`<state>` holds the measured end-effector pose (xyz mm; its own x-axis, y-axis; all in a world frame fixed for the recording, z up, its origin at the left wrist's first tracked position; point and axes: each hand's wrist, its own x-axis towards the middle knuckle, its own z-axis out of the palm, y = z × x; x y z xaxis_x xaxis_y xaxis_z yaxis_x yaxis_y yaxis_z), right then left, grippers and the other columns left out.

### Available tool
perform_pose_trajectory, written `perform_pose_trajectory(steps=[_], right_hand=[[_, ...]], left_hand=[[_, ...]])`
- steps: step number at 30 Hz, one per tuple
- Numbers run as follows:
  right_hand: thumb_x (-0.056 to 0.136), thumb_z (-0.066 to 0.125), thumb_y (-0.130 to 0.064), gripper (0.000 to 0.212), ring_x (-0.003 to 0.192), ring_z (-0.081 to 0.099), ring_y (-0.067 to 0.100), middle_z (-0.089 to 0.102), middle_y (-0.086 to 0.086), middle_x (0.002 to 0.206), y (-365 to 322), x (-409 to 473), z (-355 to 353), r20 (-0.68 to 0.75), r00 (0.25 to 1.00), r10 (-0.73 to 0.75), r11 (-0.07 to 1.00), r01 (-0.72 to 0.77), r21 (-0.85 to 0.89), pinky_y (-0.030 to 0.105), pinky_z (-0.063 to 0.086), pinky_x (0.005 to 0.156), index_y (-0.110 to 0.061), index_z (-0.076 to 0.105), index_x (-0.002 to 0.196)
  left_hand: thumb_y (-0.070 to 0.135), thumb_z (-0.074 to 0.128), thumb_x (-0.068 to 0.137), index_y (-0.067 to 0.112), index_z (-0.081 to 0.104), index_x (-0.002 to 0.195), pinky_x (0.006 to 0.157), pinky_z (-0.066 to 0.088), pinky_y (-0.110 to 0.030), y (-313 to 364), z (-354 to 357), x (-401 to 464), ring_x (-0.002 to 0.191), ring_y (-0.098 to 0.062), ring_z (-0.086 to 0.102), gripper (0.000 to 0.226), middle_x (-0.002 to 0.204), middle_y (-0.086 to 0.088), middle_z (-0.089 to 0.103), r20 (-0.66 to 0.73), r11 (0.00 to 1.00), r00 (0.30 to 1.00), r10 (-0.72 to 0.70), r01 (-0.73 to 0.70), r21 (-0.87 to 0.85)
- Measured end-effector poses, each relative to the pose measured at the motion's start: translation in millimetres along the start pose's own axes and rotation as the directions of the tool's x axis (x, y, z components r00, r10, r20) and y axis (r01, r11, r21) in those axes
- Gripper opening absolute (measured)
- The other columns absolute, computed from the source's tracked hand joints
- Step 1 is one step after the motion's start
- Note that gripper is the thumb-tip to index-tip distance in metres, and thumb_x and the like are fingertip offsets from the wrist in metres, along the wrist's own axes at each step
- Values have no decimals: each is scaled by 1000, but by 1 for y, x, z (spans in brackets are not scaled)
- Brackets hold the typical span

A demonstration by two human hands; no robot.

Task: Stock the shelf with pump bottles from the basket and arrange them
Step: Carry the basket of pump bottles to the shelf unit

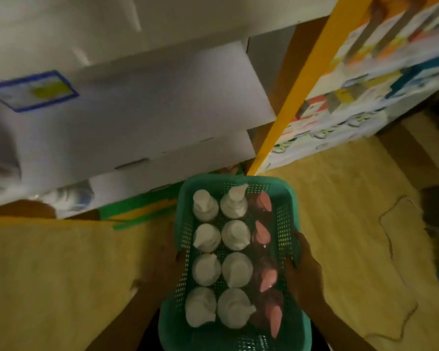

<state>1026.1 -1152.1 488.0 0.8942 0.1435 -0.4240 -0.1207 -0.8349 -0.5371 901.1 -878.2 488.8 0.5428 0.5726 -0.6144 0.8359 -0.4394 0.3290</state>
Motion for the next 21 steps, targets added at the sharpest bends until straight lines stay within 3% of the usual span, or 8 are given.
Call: perform_pose_trajectory(steps=[3,7,10,12,15,18,21], right_hand=[[93,51,-17,66,61,60,5,68,1,106,16,12,-6,35,996,-77,996,79,-42,14,38,46,-44,17,143],[95,50,-24,69,71,61,15,65,7,113,33,23,11,99,987,-127,983,138,-117,24,49,58,-28,9,151],[96,50,-24,66,74,62,21,62,5,105,46,28,38,154,980,-128,983,146,-115,34,53,65,-21,13,151],[95,50,-24,54,70,61,19,62,0,99,61,33,66,152,975,-161,975,182,-131,30,49,58,-21,26,144],[95,50,-23,30,64,58,16,65,7,94,84,48,118,172,972,-160,967,190,-172,21,37,48,-14,43,123],[95,53,-19,31,60,57,18,62,8,91,108,63,168,205,971,-124,966,165,-197,22,39,46,-4,47,121],[95,52,-22,16,66,58,17,58,6,87,126,82,217,239,968,-81,980,121,-158,25,41,53,-13,48,108]], left_hand=[[24,48,96,12,35,138,101,42,-46,1,21,-16,111,-26,53,45,128,-10,54,-30,960,1000,5,-14,-279],[18,47,95,5,46,118,77,49,-33,-20,57,-20,80,-16,57,26,96,-5,58,-62,954,998,17,-35,-297],[15,51,93,4,52,96,61,43,-16,-44,77,-21,70,-17,54,11,82,-6,56,-73,969,997,-2,-16,-248],[16,50,94,9,48,88,56,37,-15,-66,93,-11,64,-12,48,9,75,0,49,-95,985,995,28,-44,-164],[20,46,95,11,48,90,54,29,-16,-99,122,16,69,-10,46,10,82,-2,50,-74,993,997,-19,10,-114],[23,44,96,6,51,102,63,31,-17,-132,162,44,73,-11,45,20,93,-9,58,-38,989,994,-101,96,-110],[29,46,95,7,50,105,56,31,-19,-166,205,74,71,-11,44,24,92,-6,57,-61,989,989,-138,134,-69]])
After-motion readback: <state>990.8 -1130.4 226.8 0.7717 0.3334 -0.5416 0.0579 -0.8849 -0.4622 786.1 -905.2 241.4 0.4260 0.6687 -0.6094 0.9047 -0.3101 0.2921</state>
